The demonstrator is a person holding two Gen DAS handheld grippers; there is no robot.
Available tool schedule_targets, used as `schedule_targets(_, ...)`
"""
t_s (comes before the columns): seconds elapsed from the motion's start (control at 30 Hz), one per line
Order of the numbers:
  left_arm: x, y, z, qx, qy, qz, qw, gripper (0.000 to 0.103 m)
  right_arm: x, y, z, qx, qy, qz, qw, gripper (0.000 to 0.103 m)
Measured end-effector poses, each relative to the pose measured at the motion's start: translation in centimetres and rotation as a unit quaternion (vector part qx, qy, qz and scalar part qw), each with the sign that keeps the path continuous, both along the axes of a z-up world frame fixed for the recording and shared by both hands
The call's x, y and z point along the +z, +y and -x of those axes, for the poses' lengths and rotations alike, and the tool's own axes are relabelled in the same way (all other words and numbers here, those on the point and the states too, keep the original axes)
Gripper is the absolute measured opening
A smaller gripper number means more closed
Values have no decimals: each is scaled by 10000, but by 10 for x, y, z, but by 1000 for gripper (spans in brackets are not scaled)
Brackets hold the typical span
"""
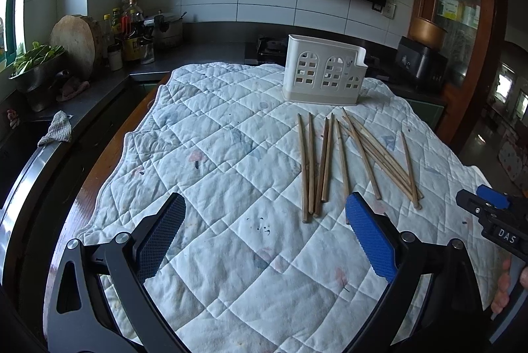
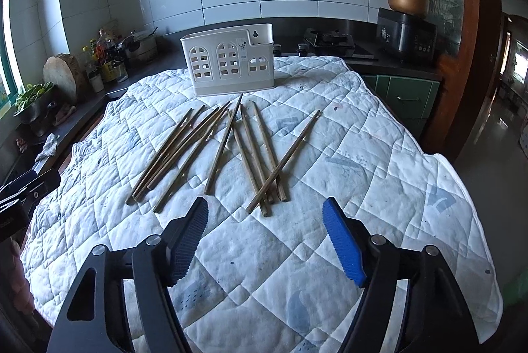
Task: Organize utensils
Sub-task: 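Close the right tool on one wooden chopstick while the left tool grasps another chopstick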
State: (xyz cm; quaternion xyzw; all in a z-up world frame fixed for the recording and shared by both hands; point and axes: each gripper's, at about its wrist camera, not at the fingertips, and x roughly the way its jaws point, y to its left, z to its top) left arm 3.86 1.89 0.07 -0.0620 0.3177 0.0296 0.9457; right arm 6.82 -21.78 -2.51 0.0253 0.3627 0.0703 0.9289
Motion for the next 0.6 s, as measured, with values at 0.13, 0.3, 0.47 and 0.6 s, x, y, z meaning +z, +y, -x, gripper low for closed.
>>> schedule_targets(0.13, -4, 2, -6, -19, 27, 24, 10000, 95, -7, 4, -9, -9, 112, -45, 9999, 56)
schedule_targets(0.3, -11, 6, -16, -52, 92, 62, 9999, 95, -16, 9, -22, 3, 298, -112, 9995, 48)
schedule_targets(0.47, -18, 9, -25, -78, 179, 88, 9998, 95, -21, 16, -32, 26, 389, -135, 9992, 44)
schedule_targets(0.6, -23, 11, -30, -107, 244, 114, 9996, 95, -25, 19, -41, 3, 453, -130, 9989, 40)
